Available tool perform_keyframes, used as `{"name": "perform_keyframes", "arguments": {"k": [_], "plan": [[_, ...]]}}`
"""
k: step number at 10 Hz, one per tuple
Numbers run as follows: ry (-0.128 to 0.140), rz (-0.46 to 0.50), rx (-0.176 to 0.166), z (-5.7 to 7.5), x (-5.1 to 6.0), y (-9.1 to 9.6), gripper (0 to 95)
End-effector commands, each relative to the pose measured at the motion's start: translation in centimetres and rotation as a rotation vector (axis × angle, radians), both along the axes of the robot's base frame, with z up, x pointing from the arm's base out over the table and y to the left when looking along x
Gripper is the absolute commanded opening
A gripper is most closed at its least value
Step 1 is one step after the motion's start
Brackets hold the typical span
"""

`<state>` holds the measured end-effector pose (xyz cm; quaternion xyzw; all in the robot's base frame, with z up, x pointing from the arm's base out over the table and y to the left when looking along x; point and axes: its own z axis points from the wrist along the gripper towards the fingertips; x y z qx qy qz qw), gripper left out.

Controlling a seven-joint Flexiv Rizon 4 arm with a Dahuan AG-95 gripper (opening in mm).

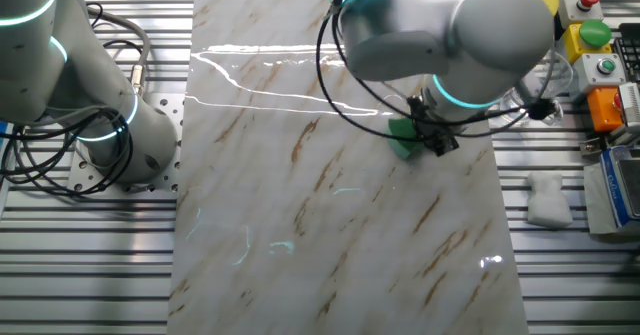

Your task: Clean the tabletop with a sponge

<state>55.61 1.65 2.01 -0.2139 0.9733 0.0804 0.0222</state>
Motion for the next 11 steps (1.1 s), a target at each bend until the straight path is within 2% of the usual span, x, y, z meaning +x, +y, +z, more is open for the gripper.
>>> {"name": "perform_keyframes", "arguments": {"k": [1, 6, 9, 11], "plan": [[0.000, -0.010, 0.022, -0.4, 0.0, 1.1, 0.0], [0.005, -0.045, 0.034, -0.2, -0.4, 4.0, 0.0], [0.008, -0.080, 0.039, -0.7, -0.8, 5.9, 0.0], [0.016, -0.097, 0.034, -0.3, -0.8, 6.4, 0.0]]}}
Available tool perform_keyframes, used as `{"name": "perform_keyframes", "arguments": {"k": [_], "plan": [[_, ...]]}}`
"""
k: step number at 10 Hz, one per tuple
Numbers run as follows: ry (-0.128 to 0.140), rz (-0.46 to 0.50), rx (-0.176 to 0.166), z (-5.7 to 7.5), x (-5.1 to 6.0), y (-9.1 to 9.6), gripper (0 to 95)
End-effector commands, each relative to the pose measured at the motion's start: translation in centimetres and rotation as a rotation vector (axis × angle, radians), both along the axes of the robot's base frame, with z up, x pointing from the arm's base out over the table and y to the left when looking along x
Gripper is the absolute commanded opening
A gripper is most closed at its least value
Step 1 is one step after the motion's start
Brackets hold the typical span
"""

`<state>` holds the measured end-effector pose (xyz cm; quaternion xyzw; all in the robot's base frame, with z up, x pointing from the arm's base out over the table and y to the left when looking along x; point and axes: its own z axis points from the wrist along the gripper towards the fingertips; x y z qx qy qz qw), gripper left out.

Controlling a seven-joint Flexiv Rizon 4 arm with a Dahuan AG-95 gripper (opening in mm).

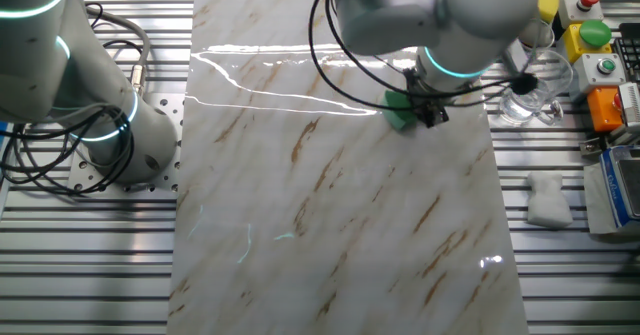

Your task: Clean the tabletop with a sponge

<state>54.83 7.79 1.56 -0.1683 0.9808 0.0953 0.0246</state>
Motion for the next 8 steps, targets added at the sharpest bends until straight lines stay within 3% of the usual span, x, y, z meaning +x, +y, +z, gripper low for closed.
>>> {"name": "perform_keyframes", "arguments": {"k": [1, 2, 4, 8], "plan": [[0.009, -0.011, 0.003, 0.34, -0.02, 0.54, 0.0], [0.012, -0.016, -0.004, 0.38, 0.04, 0.72, 0.0], [0.014, -0.034, 0.017, 0.30, 0.14, 0.89, 0.0], [0.014, -0.021, -0.004, 0.21, 0.19, 0.95, 0.0]]}}
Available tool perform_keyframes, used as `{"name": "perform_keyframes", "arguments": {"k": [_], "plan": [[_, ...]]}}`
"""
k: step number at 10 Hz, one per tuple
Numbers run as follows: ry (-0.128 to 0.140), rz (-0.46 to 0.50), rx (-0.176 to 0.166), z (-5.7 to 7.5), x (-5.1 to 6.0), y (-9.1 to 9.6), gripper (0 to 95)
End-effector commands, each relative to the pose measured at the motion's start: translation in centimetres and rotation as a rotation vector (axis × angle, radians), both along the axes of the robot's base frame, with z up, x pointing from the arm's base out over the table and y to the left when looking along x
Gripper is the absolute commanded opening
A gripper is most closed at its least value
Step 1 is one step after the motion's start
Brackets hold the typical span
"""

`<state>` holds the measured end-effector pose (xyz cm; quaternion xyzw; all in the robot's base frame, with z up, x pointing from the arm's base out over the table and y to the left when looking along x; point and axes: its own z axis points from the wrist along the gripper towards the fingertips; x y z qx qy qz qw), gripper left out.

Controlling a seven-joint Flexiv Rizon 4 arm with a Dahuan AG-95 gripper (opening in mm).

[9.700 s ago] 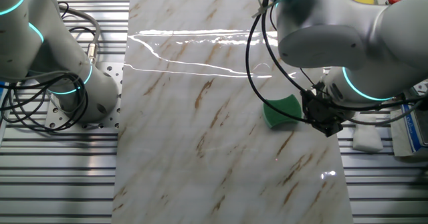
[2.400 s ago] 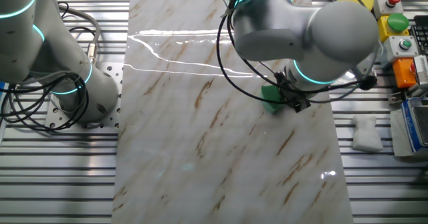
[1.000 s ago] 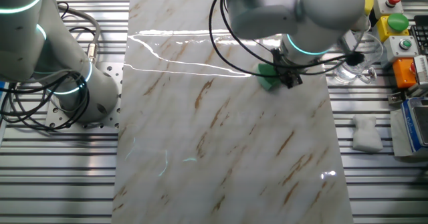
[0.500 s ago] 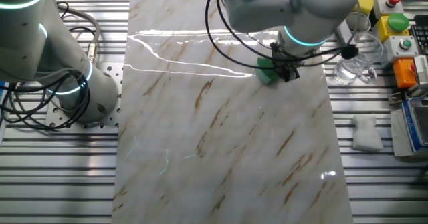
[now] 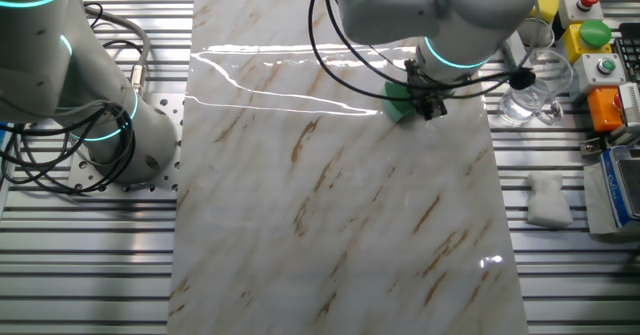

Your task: Clean the tabletop with a sponge

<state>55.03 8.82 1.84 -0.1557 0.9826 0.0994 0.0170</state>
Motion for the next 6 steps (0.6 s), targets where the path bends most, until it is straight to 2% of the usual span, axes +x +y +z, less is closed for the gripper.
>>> {"name": "perform_keyframes", "arguments": {"k": [1, 6], "plan": [[-0.004, -0.002, -0.013, -0.11, 0.00, -0.08, 0.0], [-0.001, -0.002, -0.009, -0.11, 0.00, -0.08, 0.0]]}}
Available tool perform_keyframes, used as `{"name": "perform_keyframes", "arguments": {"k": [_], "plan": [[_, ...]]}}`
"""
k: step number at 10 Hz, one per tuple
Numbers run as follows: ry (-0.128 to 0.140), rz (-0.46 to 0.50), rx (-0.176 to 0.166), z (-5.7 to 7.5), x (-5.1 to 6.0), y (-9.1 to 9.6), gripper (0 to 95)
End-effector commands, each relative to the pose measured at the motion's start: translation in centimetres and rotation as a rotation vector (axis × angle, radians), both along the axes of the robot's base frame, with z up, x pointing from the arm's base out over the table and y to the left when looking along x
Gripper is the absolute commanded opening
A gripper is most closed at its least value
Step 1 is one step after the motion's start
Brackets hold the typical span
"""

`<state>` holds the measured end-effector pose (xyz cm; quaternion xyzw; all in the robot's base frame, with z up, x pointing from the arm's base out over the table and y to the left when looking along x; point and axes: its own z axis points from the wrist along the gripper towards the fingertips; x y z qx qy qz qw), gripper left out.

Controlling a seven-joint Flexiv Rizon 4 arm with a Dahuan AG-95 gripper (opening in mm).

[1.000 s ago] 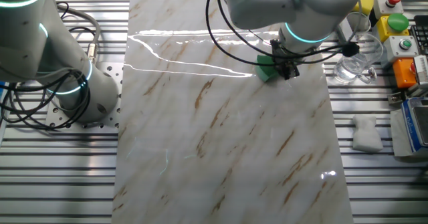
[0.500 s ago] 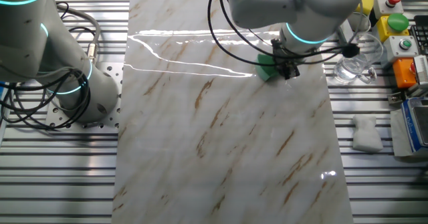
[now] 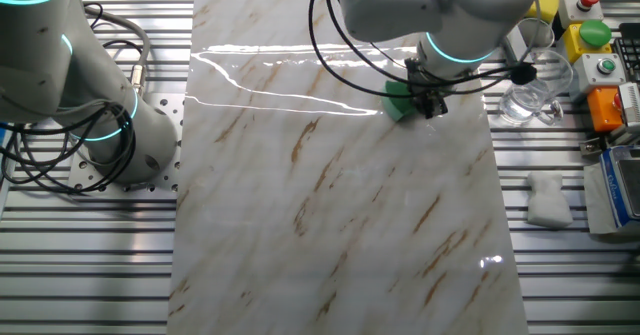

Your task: Clean the tabletop with a sponge

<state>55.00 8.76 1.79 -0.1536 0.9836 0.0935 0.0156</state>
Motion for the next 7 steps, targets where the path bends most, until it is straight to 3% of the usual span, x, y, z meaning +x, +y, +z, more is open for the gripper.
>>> {"name": "perform_keyframes", "arguments": {"k": [1, 3, 5, 7], "plan": [[-0.006, 0.046, -0.009, -0.06, 0.03, -0.02, 0.0], [-0.006, 0.086, -0.006, -0.06, 0.03, -0.02, 0.0], [0.020, 0.124, -0.007, -0.06, 0.03, -0.02, 0.0], [0.023, 0.131, -0.004, -0.06, 0.03, -0.02, 0.0]]}}
